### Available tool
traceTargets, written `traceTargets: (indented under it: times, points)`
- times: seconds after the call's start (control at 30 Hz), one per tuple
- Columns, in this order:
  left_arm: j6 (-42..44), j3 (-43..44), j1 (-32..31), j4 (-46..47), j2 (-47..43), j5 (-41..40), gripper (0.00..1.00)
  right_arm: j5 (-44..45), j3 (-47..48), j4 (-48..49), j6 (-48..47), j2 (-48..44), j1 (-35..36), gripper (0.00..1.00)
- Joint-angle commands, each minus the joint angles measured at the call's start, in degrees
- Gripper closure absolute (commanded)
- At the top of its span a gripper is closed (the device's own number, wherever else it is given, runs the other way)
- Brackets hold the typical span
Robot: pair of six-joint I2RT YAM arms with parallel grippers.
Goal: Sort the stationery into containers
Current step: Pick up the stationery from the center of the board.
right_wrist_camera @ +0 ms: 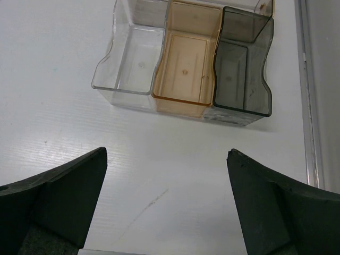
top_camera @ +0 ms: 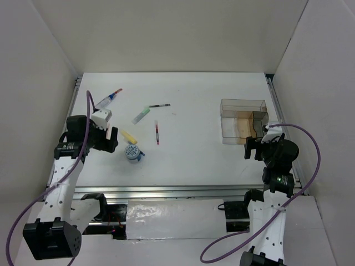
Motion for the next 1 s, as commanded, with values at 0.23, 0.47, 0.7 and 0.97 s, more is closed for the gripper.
traceTargets:
  times: [0.23,0.47,0.7,0.97]
  points:
    - [16.0,3.9,-0.3,-8.4,-2.7,16.1,0.01,-0.6,1.9,0.4,0.1,0.1,-0.1,0.00]
    - [25.4,4.7,-2.1,-14.7,3.5,15.6,0.01,-0.2,1.9,0.5,0.2,0.7,-0.2,0.00]
    - [26.9,1.2,-8.6,-12.4,6.0,12.4,0.01,0.3,1.8,0.7,0.4,0.8,-0.2,0.00]
    - [23.0,-1.8,-15.4,-3.7,11.7,5.9,0.01,0.4,1.9,0.7,0.4,0.9,-0.2,0.00]
